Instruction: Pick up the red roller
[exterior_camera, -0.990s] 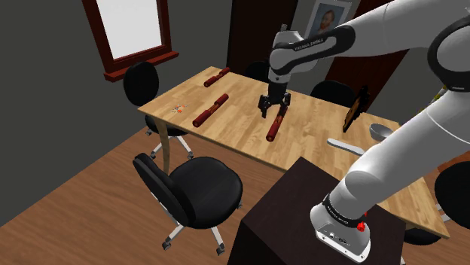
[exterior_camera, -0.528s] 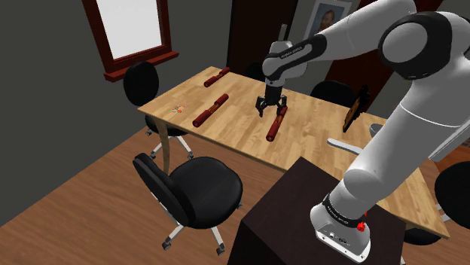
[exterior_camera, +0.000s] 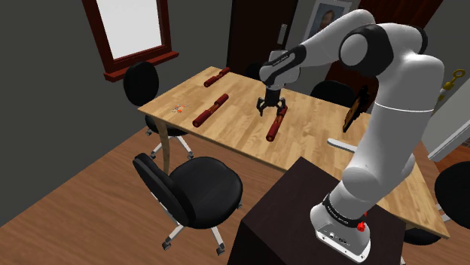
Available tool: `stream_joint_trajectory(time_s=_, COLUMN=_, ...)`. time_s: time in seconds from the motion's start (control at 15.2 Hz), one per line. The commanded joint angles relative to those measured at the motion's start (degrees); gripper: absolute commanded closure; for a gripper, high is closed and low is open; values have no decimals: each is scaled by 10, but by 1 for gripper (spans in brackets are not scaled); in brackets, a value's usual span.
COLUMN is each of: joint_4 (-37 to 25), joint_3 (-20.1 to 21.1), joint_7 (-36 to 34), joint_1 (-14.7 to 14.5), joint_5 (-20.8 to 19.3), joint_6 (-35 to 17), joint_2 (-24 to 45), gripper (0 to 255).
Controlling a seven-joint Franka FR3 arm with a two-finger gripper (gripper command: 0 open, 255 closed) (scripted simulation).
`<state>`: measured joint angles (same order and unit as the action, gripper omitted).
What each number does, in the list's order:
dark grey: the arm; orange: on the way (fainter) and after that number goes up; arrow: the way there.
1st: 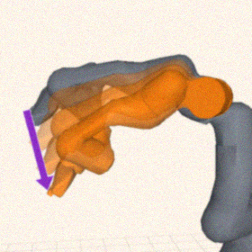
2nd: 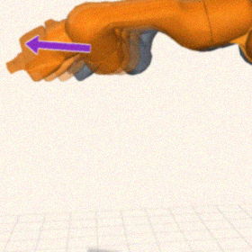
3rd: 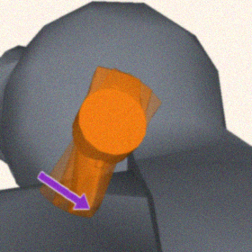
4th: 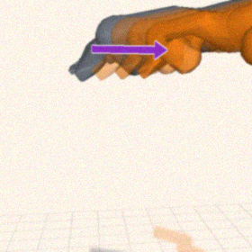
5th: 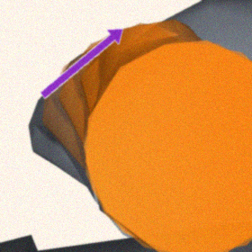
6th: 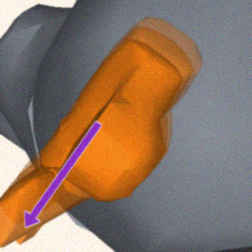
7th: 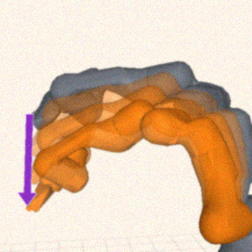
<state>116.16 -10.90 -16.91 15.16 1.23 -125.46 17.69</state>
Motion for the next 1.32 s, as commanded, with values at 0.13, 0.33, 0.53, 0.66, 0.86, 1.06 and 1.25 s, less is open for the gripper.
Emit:
stream_joint_trajectory(time_s=0.13, joint_4=-57, joint_3=-15, joint_7=-16, joint_1=20, joint_5=10, joint_6=-14, joint_2=69, gripper=0)
stream_joint_trajectory(time_s=0.33, joint_4=-108, joint_3=-24, joint_7=-28, joint_1=37, joint_5=20, joint_6=-18, joint_2=121, gripper=0)
stream_joint_trajectory(time_s=0.53, joint_4=-161, joint_3=-33, joint_7=-41, joint_1=55, joint_5=30, joint_6=-19, joint_2=174, gripper=0)
stream_joint_trajectory(time_s=0.66, joint_4=-199, joint_3=-38, joint_7=-50, joint_1=68, joint_5=38, joint_6=-17, joint_2=209, gripper=0)
stream_joint_trajectory(time_s=0.86, joint_4=-260, joint_3=-45, joint_7=-64, joint_1=90, joint_5=48, joint_6=-11, joint_2=262, gripper=0)
stream_joint_trajectory(time_s=1.06, joint_4=-315, joint_3=-51, joint_7=-77, joint_1=110, joint_5=56, joint_6=-3, joint_2=307, gripper=0)
stream_joint_trajectory(time_s=1.25, joint_4=-319, joint_3=-49, joint_7=-77, joint_1=112, joint_5=59, joint_6=-15, joint_2=323, gripper=0)
